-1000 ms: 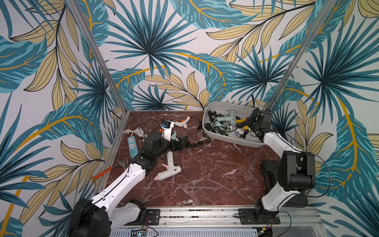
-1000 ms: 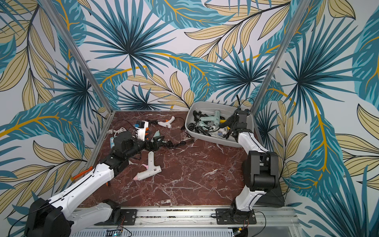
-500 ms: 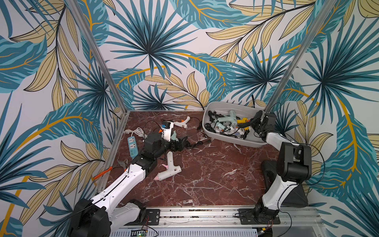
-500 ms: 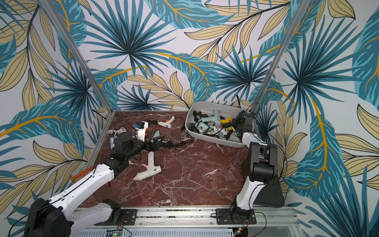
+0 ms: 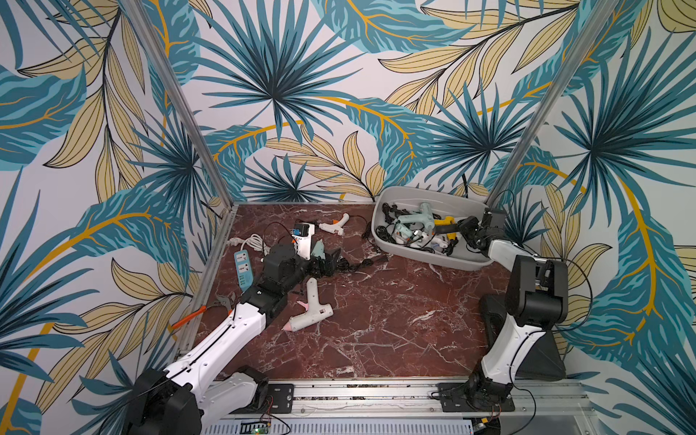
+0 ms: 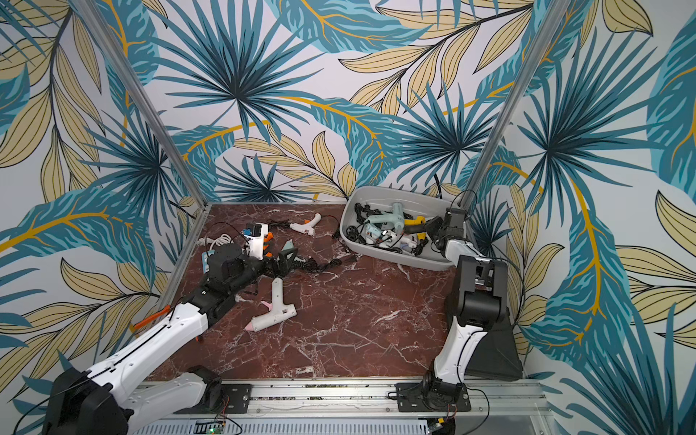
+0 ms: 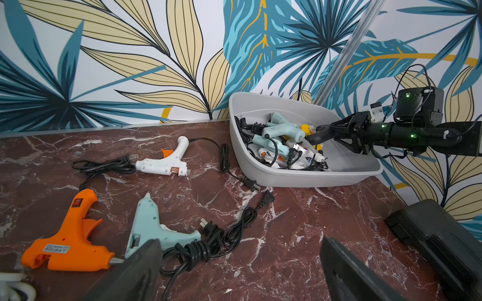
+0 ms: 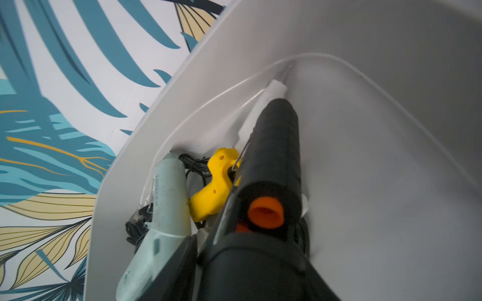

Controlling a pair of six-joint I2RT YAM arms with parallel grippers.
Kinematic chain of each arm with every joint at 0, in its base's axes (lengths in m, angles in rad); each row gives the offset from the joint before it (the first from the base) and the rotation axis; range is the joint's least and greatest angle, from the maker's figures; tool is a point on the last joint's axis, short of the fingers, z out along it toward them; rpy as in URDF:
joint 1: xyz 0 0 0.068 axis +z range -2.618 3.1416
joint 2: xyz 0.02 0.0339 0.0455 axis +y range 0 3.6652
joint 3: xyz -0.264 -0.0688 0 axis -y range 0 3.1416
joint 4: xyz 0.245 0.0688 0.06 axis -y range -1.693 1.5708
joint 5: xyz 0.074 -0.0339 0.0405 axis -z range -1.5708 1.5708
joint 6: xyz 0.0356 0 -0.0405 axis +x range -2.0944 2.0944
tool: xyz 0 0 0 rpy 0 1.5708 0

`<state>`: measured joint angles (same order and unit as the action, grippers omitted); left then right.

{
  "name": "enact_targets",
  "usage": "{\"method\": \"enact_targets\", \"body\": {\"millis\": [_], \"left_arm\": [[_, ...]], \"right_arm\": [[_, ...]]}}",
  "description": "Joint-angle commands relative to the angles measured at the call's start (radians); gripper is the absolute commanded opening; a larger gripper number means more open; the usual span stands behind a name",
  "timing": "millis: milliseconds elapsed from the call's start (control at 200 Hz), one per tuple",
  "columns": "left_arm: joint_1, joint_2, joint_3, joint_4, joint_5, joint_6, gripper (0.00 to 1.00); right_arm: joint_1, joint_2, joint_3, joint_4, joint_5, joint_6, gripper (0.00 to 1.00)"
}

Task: Put the hot melt glue gun into the storage box
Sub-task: Place the hot melt adhesive gun in the storage box.

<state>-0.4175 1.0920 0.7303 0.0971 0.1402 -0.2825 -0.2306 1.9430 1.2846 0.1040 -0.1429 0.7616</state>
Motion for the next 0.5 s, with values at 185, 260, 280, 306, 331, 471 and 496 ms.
{"method": "enact_targets", "body": {"millis": [185,260,280,306,331,471,496], "left_arm": [[0.001,-0.041,-0.029,-0.048,-0.044,-0.023,1.0],[0.001,-0.052,-0.034,-0.059,-0.051,-0.026,1.0],[0.002,-0.055,-0.035,-0.062,-0.053,-0.027,1.0],[0.0,-0.059,-0.037,-0.066,-0.054,-0.027,1.0],[0.001,-0.062,-0.038,-0.069,-0.058,-0.03,1.0],[0.004,-0.075,-0.054,-0.073,-0.063,-0.043,1.0],[0.004,-0.076,-0.055,-0.072,-0.062,-0.045,1.0]], "right_arm": [[0.002,-0.016,0.017,-0.124,0.042,-0.038,0.63],[0.001,-0.045,0.017,-0.175,0.073,-0.039,0.64],[0.002,-0.055,0.016,-0.19,0.084,-0.039,0.65],[0.001,-0.069,0.013,-0.207,0.1,-0.039,0.66],[0.002,-0.083,0.01,-0.225,0.115,-0.041,0.66],[0.001,-0.156,-0.019,-0.282,0.171,-0.059,0.68],[0.002,-0.168,-0.024,-0.291,0.176,-0.065,0.68]]}}
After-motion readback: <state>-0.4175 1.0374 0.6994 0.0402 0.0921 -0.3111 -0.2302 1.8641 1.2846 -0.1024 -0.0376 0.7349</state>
